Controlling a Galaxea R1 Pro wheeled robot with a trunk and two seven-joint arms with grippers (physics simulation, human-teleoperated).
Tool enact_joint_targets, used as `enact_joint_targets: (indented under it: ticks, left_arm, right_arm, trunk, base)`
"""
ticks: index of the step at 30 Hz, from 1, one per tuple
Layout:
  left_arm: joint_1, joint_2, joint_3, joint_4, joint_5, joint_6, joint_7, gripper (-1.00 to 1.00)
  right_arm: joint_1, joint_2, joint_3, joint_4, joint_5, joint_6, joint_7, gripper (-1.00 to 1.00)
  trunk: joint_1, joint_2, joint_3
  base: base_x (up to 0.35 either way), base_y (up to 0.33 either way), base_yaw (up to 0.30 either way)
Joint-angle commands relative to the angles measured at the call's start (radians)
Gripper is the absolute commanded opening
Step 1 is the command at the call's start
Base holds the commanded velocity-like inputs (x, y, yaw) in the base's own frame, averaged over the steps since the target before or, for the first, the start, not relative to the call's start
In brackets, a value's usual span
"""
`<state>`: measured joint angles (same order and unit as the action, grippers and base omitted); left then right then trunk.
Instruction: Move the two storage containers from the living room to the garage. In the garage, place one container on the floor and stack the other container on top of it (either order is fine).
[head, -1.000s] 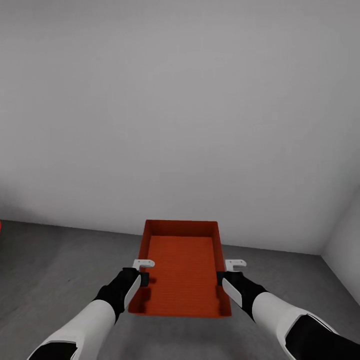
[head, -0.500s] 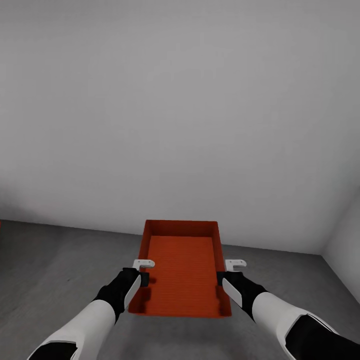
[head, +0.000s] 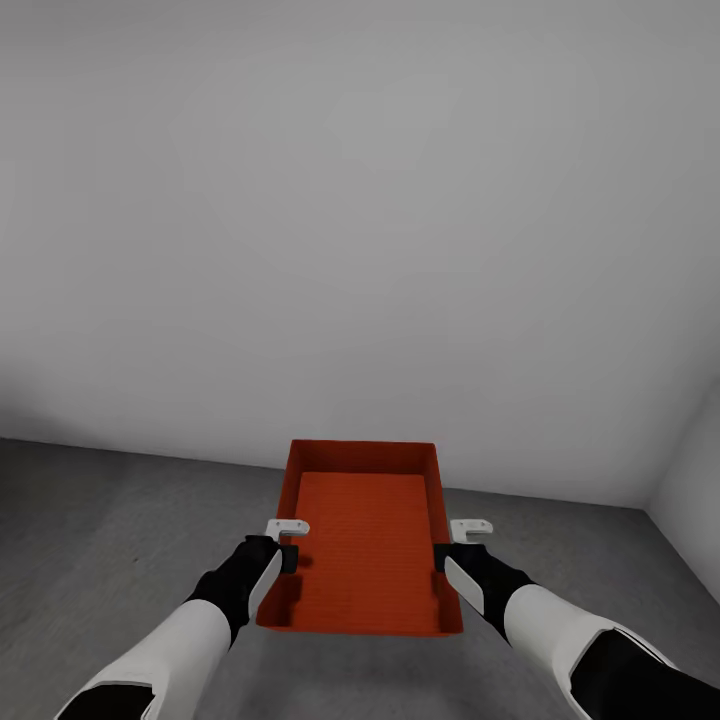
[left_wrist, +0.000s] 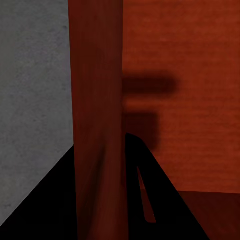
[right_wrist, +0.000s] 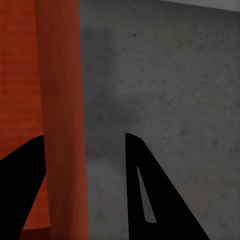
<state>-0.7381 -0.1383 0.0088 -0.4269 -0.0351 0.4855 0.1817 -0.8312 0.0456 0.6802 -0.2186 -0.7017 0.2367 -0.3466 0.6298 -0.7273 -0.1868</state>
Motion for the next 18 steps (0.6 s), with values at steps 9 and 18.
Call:
enact_joint_targets:
  ticks: [9,18]
  left_arm:
    - [0.0,-0.014,-0.004,0.014,0.017,0.004,0.004,-1.0]
    - [0.0,-0.012,-0.004,0.014,0.017,0.004,0.004,-1.0]
  right_arm:
    - [-0.002,0.0,-0.033,-0.044,0.033,0.007,-0.006,-1.0]
    - [-0.002,-0.001,-0.033,-0.044,0.033,0.007,-0.006,-1.0]
  trunk:
    - [0.035,-0.065,-0.031]
    - [0.069,-0.128,-0.074]
  base:
    - [0.0,0.0,0.0]
    - [0.0,0.0,0.0]
